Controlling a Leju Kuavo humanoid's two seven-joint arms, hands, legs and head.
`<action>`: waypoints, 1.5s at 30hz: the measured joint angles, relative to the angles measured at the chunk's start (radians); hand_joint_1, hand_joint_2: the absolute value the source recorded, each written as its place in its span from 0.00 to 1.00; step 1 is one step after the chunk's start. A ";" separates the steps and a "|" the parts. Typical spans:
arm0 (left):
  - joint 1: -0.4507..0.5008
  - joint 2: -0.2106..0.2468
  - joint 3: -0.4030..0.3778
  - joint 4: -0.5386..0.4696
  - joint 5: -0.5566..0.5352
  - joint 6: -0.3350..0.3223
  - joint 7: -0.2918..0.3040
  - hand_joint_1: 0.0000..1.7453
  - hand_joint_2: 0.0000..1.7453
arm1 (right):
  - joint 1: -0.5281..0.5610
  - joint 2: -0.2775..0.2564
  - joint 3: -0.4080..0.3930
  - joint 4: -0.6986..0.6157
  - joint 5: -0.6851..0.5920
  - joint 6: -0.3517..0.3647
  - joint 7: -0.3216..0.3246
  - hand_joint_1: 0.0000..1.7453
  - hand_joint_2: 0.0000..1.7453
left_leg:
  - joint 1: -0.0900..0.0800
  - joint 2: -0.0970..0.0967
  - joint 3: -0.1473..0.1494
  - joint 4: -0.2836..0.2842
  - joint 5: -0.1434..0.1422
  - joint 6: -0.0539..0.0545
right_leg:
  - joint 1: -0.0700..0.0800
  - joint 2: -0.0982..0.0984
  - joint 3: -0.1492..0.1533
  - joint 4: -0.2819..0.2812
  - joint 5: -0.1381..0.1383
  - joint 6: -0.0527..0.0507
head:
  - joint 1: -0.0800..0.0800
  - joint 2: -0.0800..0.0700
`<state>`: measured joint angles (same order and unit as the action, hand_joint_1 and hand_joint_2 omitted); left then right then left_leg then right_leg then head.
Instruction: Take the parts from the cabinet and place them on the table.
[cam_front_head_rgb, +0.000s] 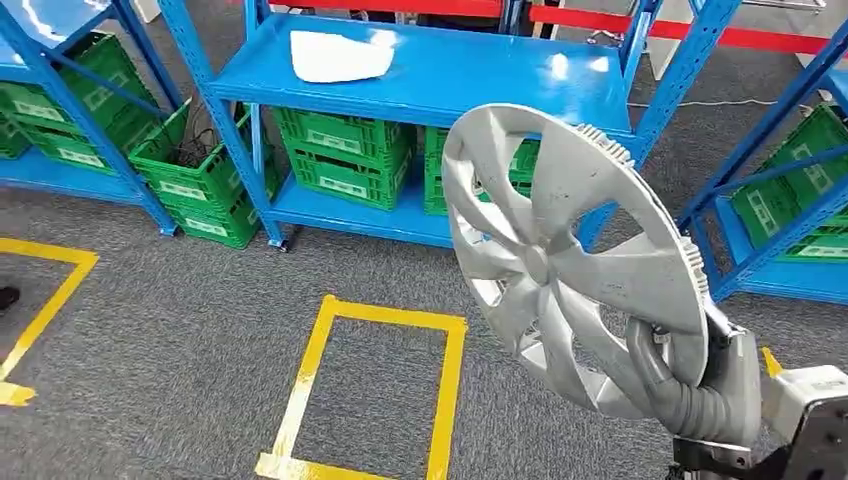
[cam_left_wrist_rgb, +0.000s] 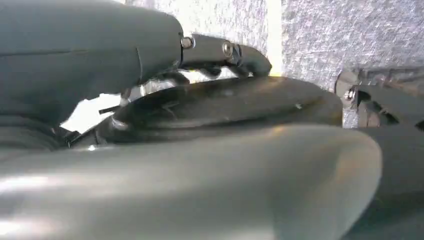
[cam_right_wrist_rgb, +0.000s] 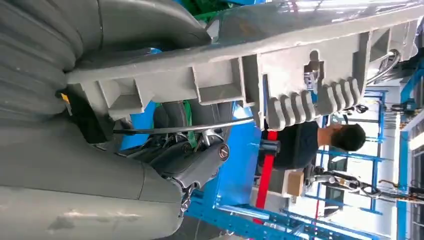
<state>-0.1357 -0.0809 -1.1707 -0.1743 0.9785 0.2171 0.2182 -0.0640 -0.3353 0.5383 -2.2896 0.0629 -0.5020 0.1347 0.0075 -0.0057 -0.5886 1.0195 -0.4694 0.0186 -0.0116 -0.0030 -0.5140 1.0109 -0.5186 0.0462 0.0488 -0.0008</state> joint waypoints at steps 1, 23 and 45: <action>0.001 0.000 0.000 0.000 0.000 0.000 0.000 0.00 0.00 | -0.001 -0.001 0.000 0.000 0.000 0.000 0.000 1.00 1.00 | 0.000 0.001 -0.010 0.000 0.008 -0.010 | 0.001 0.000 -0.010 0.002 -0.003 -0.006 | -0.003 0.000; 0.001 0.000 0.000 0.000 0.003 -0.002 0.001 0.00 0.00 | 0.003 -0.004 0.000 0.000 0.000 0.002 0.000 1.00 1.00 | -0.001 0.002 0.029 -0.030 -0.002 0.024 | 0.006 -0.001 -0.174 0.227 -0.080 0.002 | -0.028 0.000; 0.002 0.004 0.002 0.003 0.010 -0.006 0.003 0.00 0.00 | 0.003 -0.004 0.002 0.001 -0.001 0.017 0.001 1.00 1.00 | -0.006 0.001 0.073 -0.022 -0.070 -0.010 | 0.014 -0.003 -0.092 0.001 0.077 -0.038 | -0.061 0.000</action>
<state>-0.1335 -0.0767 -1.1688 -0.1717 0.9880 0.2106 0.2209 -0.0606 -0.3391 0.5406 -2.2885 0.0618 -0.4852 0.1358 0.0017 -0.0044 -0.5158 0.9972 -0.5389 0.0085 0.0029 -0.0062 -0.6060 1.0123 -0.4420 0.0084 -0.0119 -0.0008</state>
